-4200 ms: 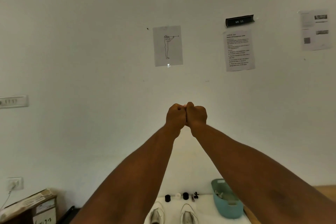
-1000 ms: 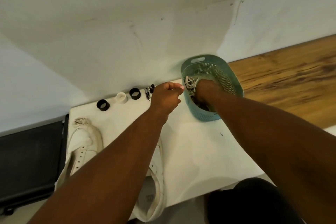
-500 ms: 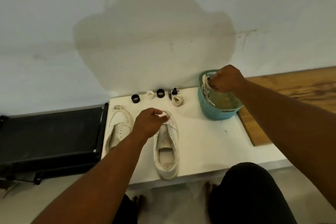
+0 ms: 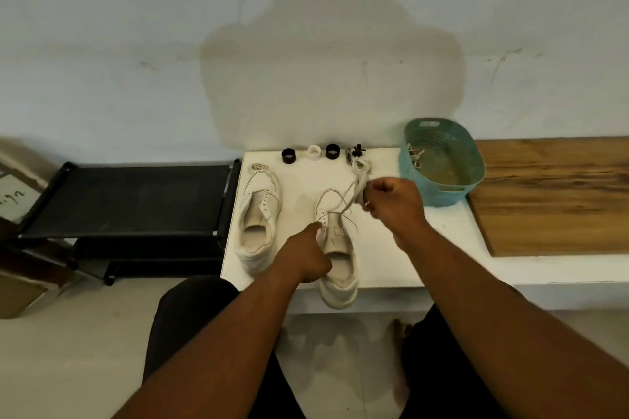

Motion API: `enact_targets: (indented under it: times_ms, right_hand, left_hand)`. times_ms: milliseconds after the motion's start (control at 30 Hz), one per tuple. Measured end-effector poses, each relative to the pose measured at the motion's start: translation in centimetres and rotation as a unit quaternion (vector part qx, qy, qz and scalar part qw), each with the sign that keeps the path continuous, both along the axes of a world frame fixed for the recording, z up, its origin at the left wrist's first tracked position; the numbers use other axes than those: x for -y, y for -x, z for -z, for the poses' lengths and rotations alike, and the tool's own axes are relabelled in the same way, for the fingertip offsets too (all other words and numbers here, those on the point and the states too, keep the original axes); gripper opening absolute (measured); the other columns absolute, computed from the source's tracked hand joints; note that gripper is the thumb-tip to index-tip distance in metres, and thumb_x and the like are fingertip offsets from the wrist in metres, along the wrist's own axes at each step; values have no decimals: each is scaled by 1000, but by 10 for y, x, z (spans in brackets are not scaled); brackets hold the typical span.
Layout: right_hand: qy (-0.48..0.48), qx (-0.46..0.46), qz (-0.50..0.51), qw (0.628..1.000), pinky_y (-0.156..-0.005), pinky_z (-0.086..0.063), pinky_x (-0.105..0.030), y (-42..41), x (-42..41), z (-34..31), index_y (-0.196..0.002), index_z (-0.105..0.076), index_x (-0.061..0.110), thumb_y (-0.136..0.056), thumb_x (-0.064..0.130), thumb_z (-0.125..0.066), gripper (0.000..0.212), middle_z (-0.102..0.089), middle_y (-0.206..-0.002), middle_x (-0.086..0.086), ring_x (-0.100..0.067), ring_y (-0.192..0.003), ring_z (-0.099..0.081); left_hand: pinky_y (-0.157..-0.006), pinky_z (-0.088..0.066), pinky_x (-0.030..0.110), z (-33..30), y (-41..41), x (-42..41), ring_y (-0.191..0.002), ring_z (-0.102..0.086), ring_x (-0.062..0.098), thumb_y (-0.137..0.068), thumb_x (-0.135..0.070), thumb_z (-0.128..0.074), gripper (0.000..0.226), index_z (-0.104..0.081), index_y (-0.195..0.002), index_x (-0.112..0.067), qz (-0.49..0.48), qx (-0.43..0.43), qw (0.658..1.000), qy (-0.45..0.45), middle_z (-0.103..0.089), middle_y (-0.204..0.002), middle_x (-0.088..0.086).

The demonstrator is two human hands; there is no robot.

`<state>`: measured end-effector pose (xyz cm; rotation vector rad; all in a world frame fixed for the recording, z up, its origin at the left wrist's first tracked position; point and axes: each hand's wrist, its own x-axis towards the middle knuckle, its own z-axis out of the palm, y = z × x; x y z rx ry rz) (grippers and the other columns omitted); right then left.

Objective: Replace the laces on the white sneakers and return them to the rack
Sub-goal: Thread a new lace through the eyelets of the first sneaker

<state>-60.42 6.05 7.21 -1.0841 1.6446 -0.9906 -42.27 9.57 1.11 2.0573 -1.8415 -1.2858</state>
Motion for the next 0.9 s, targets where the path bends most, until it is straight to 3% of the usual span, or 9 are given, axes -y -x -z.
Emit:
enact_targets:
  times_ms: [133,200,300,367,467,567,667,800,900]
  right_hand:
    - [-40,53,30,997,-59,-51,-26,-7,-27,32,-75,-75,14,-86,7,-70,15,-72,-67,-2,-14,-60,-65]
    - [-48,61,29,997,-61,-51,-27,-7,-31,41,-78,-76,14,-86,8,-71,12,-73,-69,-3,-15,-63,-66]
    - [-40,84,1,996,-63,-52,-29,-8,-27,45,-82,-76,11,-86,6,-71,9,-71,-70,-6,-14,-63,-64]
    - [-31,116,-8,993,-65,-53,-28,-10,-23,43,-84,-75,9,-86,3,-69,9,-71,-72,-7,-14,-65,-65]
    - [-22,156,-2,988,-64,-56,-27,-12,-18,42,-84,-73,8,-85,-1,-66,12,-71,-72,-7,-14,-65,-66]
    - [-18,155,21,988,-61,-52,-27,-7,-9,45,-82,-72,11,-85,0,-66,13,-71,-72,-8,-15,-64,-63]
    - [-10,155,82,984,-61,-50,-26,9,3,54,-83,-72,15,-88,9,-71,8,-75,-76,-6,-15,-67,-65]
    - [20,135,177,975,-67,-54,-29,26,17,70,-85,-74,17,-88,15,-75,4,-73,-79,-3,-16,-74,-67]
    - [37,128,214,968,-67,-57,-28,27,20,78,-87,-76,13,-86,13,-77,2,-75,-80,-4,-14,-71,-72]
  left_hand:
    - [-100,-43,27,-10,-13,-7,-130,-55,22,-80,-22,-82,93,-31,-157,-30,-44,-61,994,73,-54,-145,3]
    - [-91,-48,17,-13,-16,-4,-107,-66,13,-80,-20,-82,88,-37,-154,-36,-39,-96,985,141,-56,-142,-5]
    - [-72,-48,9,-19,-14,9,-76,-67,6,-82,-29,-85,79,-45,-149,-39,-4,-140,977,163,-57,-135,-16]
    - [-71,-47,9,-25,-8,17,-76,-65,-1,-80,-39,-86,69,-54,-142,-38,35,-149,974,166,-62,-124,-18]
    - [-70,-45,8,-20,2,20,-72,-60,-13,-87,-33,-81,44,-68,-128,-29,44,-155,972,174,-71,-98,-16]
    - [-70,-53,28,-12,4,24,-66,-62,-1,-95,-29,-72,10,-79,-100,-23,-3,-163,968,190,-75,-76,-7]
    - [-61,-48,18,-13,-8,31,-59,-57,0,-93,-30,-75,11,-81,-90,-21,-69,-186,960,197,-73,-71,-7]
    - [-68,-52,26,-8,-23,36,-70,-67,9,-91,-37,-76,10,-77,-83,-32,-123,-158,955,219,-73,-73,-6]
    - [-64,-46,16,-2,-25,37,-67,-62,-3,-97,-34,-69,12,-76,-90,-29,-129,-117,960,219,-68,-72,-14]
